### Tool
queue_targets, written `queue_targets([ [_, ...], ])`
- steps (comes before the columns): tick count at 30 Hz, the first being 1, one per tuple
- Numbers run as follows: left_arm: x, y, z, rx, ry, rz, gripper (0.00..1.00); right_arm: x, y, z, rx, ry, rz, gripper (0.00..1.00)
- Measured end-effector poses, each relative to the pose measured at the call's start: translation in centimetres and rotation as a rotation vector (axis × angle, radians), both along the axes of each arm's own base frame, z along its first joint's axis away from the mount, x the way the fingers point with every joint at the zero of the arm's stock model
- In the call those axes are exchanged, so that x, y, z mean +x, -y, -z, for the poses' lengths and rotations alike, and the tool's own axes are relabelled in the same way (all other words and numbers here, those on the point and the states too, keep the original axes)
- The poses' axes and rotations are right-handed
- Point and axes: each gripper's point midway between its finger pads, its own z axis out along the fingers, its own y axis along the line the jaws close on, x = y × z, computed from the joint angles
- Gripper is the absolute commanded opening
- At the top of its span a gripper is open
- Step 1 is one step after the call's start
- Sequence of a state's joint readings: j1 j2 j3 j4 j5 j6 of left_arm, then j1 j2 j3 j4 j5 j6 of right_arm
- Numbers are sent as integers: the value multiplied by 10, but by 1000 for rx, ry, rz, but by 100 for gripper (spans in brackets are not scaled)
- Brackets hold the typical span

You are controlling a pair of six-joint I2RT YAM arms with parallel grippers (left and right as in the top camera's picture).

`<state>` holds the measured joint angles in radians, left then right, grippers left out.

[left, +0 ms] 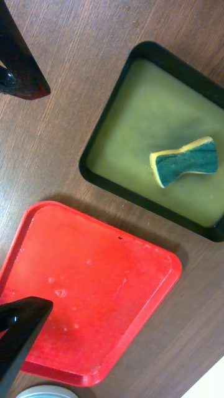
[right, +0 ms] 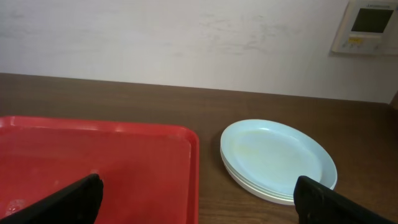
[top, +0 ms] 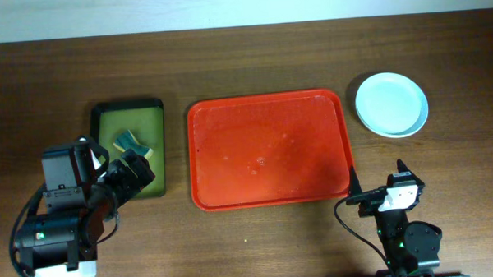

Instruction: Clean dirty plates on tray and stack at the side

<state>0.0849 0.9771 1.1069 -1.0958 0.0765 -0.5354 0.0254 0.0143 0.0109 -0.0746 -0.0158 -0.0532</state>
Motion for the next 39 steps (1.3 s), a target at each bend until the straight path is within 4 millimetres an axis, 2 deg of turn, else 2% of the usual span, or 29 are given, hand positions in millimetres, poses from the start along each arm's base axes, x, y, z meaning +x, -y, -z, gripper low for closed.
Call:
queue_targets([
  [19, -4, 0, 3, 4, -19, -1, 99, 0, 0, 0, 1, 0, 0, 99],
  [23, -5, 10, 6, 59, -8, 113, 99, 0, 0, 0, 1, 0, 0, 99],
  [25, -3, 21, 2, 104, 57, 218, 99, 0, 0, 0, 1, 0, 0, 99],
  [28, -6, 38, -16, 188, 232, 362, 99, 0, 0, 0, 0, 1, 0, 99],
  [33, -38, 45, -36, 295, 500, 460, 99, 0, 0, 0, 1, 1, 0, 99],
  [35, -47, 44, -34, 327, 549, 475, 99, 0, 0, 0, 0, 1, 0, 99],
  [39, -50, 44, -13, 361, 568, 497, 100, 0, 0, 0, 1, 0, 0, 99],
])
